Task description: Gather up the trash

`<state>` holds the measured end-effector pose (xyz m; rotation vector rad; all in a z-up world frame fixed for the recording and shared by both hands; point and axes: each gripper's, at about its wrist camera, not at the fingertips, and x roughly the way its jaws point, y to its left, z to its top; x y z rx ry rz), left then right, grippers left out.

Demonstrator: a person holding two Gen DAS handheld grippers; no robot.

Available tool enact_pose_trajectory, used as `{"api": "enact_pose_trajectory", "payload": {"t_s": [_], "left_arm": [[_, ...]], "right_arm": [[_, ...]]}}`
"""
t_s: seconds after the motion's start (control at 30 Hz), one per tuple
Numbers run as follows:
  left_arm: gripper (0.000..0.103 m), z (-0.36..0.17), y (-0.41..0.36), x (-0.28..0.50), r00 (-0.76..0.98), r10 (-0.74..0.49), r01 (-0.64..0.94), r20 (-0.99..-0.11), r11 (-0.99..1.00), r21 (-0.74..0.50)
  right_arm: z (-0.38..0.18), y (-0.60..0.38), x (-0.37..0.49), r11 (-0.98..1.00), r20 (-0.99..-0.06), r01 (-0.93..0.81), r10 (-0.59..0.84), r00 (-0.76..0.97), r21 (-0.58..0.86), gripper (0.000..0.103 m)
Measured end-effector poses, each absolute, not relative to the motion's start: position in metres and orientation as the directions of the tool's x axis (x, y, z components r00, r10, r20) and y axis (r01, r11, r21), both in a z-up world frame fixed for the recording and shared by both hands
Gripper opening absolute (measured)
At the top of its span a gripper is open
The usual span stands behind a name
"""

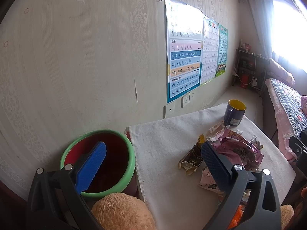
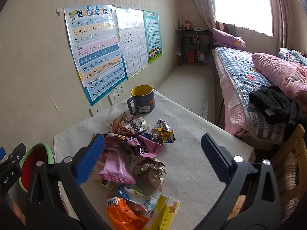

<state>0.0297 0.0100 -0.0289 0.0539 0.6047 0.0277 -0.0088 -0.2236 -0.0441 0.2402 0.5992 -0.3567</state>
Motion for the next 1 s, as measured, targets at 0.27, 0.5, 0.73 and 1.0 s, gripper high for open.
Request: {"api": "enact_pose_trajectory", "payload": {"t_s": [0.27, 0.5, 0.73, 1.0], "left_arm": [[0.095, -0.0301, 0.0118, 0.0297, 0.816, 0.043, -0.013, -0.576, 0.998, 0.056], [0.095, -0.0318, 0.0124, 0.03, 0.812, 0.043, -0.013, -0.582, 0.998, 0.054], [0.095, -0.0339, 0.0122, 0.0293, 0.809, 0.041, -0.01, -0.586, 0.998, 0.055], [0.095, -0.035, 0.0117, 0.0299, 0.807, 0.041, -0.011, -0.589, 0.998, 0.055]], "right_arm": [[-0.0446, -0.2227, -0.0096, 0.914, -0.589, 0.39, -0.256, 0.767, 0.111, 0.099], [-0.0447, -0.2224, -0.0091, 0.915, -0.59, 0.39, -0.257, 0.766, 0.108, 0.099], [-0.0458, -0.2224, -0.0092, 0.915, -0.593, 0.39, -0.256, 0.763, 0.107, 0.099], [-0.0478, -0.2222, -0.0082, 0.915, -0.601, 0.389, -0.253, 0.758, 0.106, 0.099]]}}
